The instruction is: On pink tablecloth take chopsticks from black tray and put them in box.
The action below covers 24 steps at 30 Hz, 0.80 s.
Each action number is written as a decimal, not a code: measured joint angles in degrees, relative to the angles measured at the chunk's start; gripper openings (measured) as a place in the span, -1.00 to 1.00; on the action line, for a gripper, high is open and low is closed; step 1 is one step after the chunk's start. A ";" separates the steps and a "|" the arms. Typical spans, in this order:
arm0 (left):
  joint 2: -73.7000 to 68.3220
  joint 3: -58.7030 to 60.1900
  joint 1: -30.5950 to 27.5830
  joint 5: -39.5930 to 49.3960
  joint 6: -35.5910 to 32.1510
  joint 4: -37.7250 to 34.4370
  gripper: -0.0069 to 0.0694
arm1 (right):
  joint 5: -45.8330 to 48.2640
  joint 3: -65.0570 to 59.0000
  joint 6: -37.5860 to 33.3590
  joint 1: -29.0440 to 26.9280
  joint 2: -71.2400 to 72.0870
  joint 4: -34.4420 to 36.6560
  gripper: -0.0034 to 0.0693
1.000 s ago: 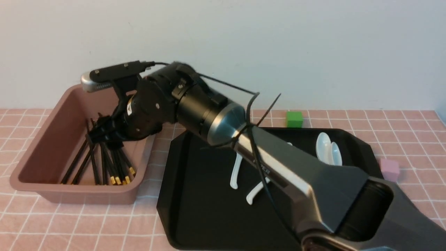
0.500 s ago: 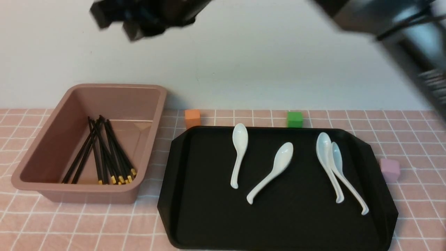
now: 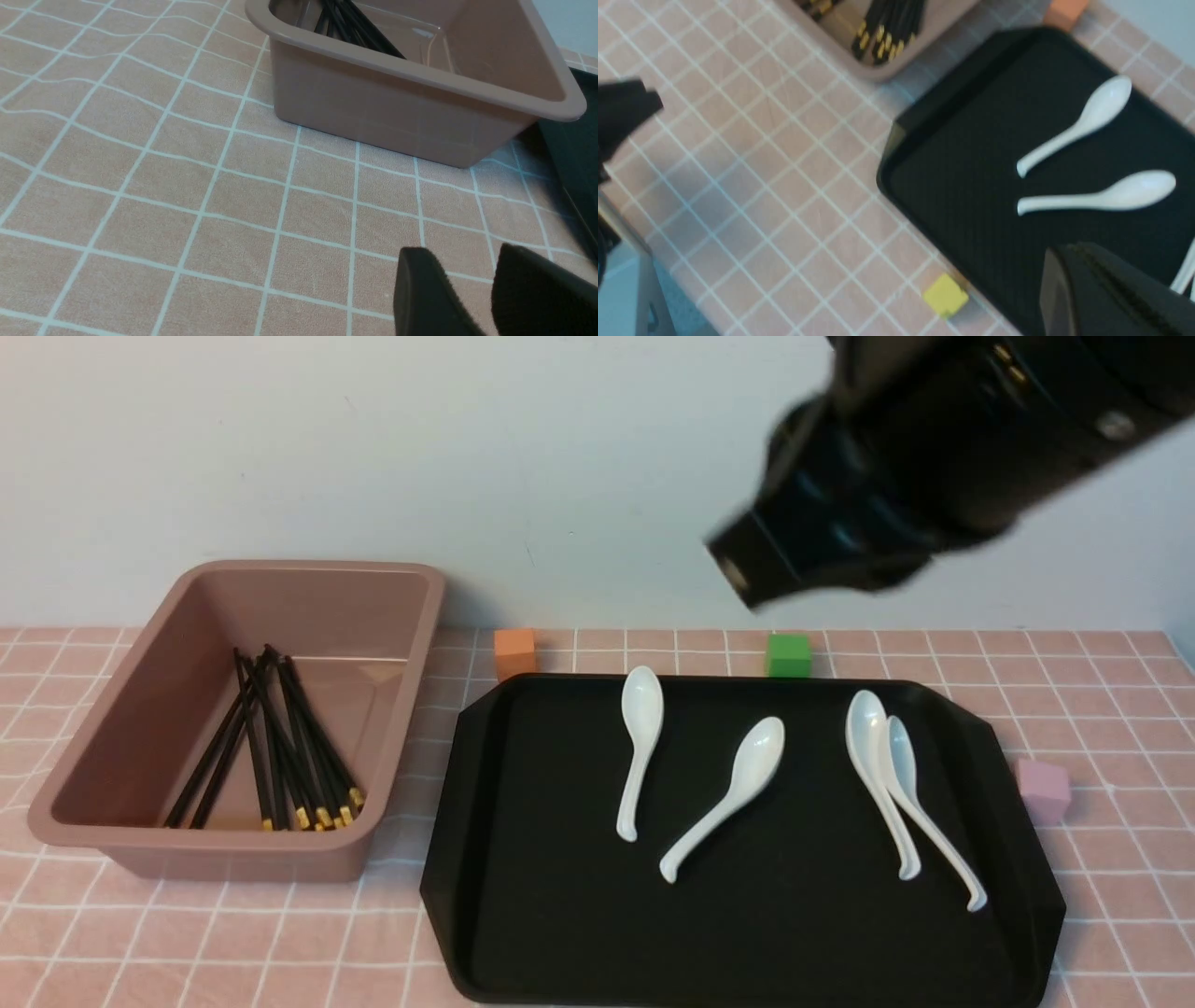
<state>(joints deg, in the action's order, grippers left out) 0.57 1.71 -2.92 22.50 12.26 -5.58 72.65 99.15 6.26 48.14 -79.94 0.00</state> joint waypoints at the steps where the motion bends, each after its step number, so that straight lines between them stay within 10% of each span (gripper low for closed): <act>1: 0.00 0.00 0.00 0.00 0.00 0.00 -0.19 | 0.00 -0.85 0.00 0.00 0.48 0.00 -0.95; 14: 0.00 0.00 0.00 0.00 0.00 0.00 -0.19 | -1.68 -10.74 -1.27 -4.01 8.16 -5.32 -0.94; 24: 0.00 0.00 0.00 0.00 0.00 0.00 -0.19 | -42.80 -65.46 -1.32 -25.02 39.79 -3.67 -0.94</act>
<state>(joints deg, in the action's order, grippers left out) 0.57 1.71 -2.92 22.50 12.26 -5.58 29.85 33.69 4.94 23.13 -40.14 -3.67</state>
